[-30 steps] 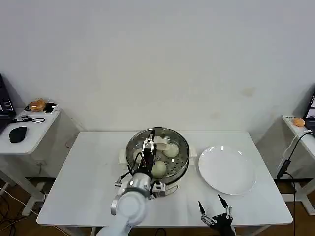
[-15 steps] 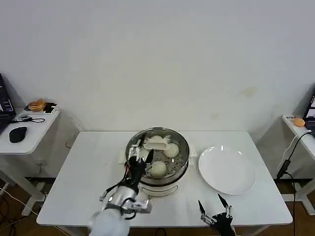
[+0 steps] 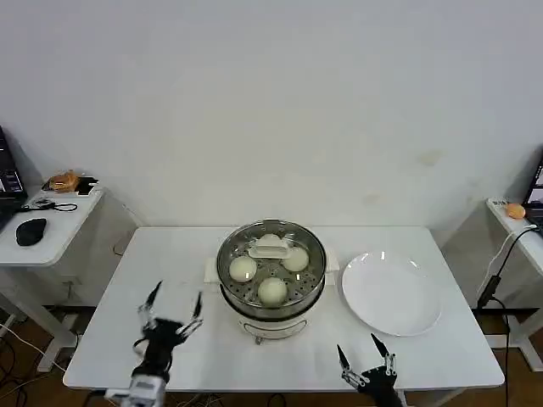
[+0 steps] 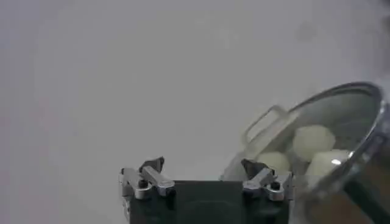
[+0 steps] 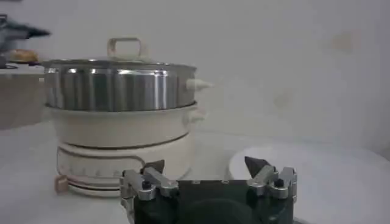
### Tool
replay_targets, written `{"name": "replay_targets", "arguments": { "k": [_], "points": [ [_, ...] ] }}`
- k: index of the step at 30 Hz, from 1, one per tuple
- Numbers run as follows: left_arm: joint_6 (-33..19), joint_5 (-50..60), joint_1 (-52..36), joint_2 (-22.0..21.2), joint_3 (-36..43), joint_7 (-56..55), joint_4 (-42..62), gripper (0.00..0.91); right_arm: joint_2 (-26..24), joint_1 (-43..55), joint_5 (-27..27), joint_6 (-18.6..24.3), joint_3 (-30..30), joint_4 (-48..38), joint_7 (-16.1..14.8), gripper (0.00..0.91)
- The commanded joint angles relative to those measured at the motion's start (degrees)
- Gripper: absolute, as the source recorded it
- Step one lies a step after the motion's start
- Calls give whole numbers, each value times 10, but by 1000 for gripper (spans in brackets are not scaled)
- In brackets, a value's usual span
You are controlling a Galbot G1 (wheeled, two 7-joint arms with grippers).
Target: Take steamed baozi put them in steamer then cover it.
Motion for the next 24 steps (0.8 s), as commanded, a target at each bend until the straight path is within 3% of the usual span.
{"name": "replay_targets", "arguments": {
  "k": [1,9,24],
  "points": [
    [-82,-198,133,-13,-84,-52,38,907,-20,-31,12,-23,-2,34,23,907],
    [-74,-174,137,-16,-76,-57,45,907,-29,-46,22,-53,1,55,48,907],
    [-79,-149,130,-27,-56,-46,43,907,-30,-43,23,-53,-2,55,46,907]
  ]
}}
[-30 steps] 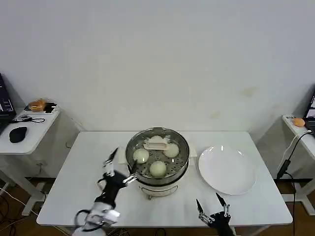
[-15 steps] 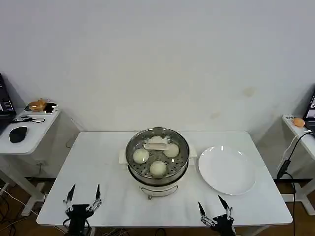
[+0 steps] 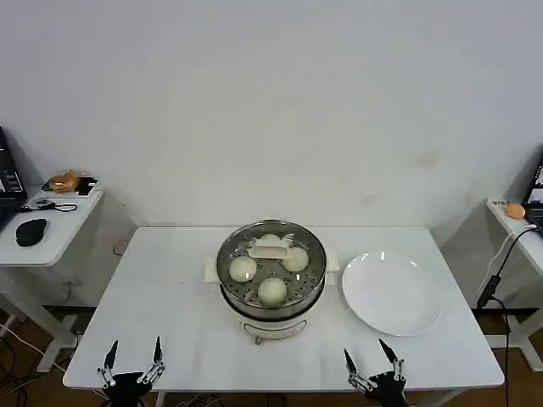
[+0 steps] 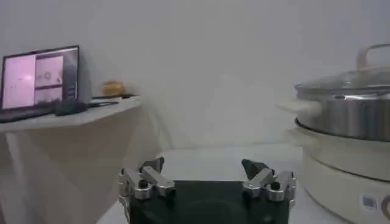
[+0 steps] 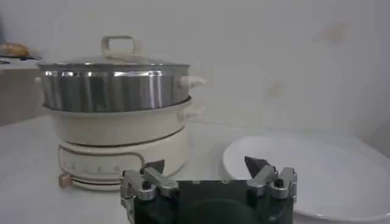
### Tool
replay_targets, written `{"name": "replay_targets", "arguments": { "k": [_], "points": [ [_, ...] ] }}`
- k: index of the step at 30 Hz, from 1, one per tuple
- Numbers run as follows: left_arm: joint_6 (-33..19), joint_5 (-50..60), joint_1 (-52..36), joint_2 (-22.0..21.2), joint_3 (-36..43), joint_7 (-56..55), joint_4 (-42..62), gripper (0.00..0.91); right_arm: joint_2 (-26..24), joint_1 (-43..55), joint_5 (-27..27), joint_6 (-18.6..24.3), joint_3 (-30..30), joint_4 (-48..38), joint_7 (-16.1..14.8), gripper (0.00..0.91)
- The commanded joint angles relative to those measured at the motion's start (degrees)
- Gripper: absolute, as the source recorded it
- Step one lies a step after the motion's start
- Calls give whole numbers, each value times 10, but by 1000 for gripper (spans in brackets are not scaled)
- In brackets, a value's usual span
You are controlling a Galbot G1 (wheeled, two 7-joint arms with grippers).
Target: Take steamed baozi put them in steamer then cover it.
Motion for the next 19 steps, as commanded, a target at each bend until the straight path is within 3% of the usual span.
{"name": "replay_targets", "arguments": {
  "k": [1,8,19],
  "points": [
    [-7,1,17,-5,0,-4,1,907,-3,-4,3,-8,-1,7,8,907],
    [-5,1,15,-4,0,-8,7,907,-5,-5,9,-31,-14,12,17,907],
    [1,0,13,-4,-4,-11,4,907,-6,-2,6,-27,-19,7,16,907]
  ]
}}
